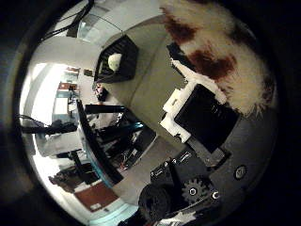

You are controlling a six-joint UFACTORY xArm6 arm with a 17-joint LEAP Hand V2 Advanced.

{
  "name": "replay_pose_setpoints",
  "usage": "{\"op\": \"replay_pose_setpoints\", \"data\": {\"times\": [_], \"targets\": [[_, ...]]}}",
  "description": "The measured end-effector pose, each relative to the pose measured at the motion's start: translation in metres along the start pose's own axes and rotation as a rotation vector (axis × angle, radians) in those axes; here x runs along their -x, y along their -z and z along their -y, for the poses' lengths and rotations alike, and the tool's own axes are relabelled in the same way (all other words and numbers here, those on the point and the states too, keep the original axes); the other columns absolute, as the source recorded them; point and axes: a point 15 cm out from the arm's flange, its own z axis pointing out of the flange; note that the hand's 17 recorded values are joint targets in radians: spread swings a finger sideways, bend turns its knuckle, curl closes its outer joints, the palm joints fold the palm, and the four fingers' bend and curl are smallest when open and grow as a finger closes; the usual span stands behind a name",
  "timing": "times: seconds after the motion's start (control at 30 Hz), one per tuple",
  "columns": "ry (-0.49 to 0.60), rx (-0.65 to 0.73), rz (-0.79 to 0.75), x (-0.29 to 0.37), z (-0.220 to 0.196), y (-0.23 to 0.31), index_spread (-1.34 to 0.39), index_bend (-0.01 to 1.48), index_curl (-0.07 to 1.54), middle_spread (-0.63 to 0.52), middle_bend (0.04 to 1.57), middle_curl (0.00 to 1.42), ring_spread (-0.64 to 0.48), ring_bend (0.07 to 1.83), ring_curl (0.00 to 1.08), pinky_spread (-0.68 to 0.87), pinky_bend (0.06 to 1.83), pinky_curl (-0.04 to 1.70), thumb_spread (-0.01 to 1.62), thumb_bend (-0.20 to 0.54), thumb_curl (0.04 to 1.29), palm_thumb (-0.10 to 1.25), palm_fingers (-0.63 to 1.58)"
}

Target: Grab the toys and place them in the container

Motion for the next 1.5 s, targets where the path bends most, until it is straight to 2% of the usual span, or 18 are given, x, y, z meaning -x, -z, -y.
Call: {"op": "replay_pose_setpoints", "data": {"times": [0.3, 0.5, 0.7, 0.9, 1.2, 1.37, 1.47, 1.5], "targets": [[0.143, -0.162, 0.071, 0.147, 0.126, 0.068, -0.21, 1.18, 0.79, -0.11, 1.38, 0.71, -0.23, 1.32, 0.81, -0.18, 1.47, 0.70, 1.02, -0.016, 0.59, 1.06, 1.12], [0.196, -0.199, 0.120, 0.252, 0.171, 0.086, -0.21, 1.18, 0.79, -0.10, 1.39, 0.71, -0.24, 1.31, 0.82, -0.18, 1.45, 0.73, 1.02, -0.013, 0.61, 1.06, 1.12], [0.254, -0.205, 0.173, 0.348, 0.208, 0.081, -0.20, 1.18, 0.78, -0.10, 1.39, 0.70, -0.24, 1.30, 0.84, -0.19, 1.43, 0.76, 1.01, -0.014, 0.62, 1.06, 1.12], [0.293, -0.273, 0.164, 0.405, 0.253, 0.071, -0.20, 1.18, 0.78, -0.10, 1.39, 0.70, -0.24, 1.30, 0.84, -0.19, 1.41, 0.78, 1.01, -0.014, 0.62, 1.06, 1.12], [0.281, -0.311, 0.186, 0.442, 0.278, 0.042, -0.20, 1.17, 0.79, -0.10, 1.39, 0.70, -0.24, 1.29, 0.85, -0.19, 1.39, 0.81, 1.03, -0.015, 0.63, 1.04, 1.13], [0.279, -0.293, 0.195, 0.450, 0.279, 0.025, -0.20, 1.15, 0.79, -0.11, 1.37, 0.69, -0.24, 1.28, 0.84, -0.20, 1.38, 0.80, 1.06, -0.020, 0.61, 0.98, 1.12], [0.271, -0.313, 0.176, 0.449, 0.285, 0.019, -0.22, 1.05, 0.76, -0.11, 1.31, 0.67, -0.23, 1.26, 0.80, -0.22, 1.34, 0.76, 1.06, -0.025, 0.60, 0.94, 1.11], [0.266, -0.328, 0.162, 0.446, 0.289, 0.019, -0.24, 0.95, 0.75, -0.11, 1.27, 0.65, -0.23, 1.25, 0.77, -0.24, 1.32, 0.74, 1.05, -0.028, 0.59, 0.92, 1.06]]}}
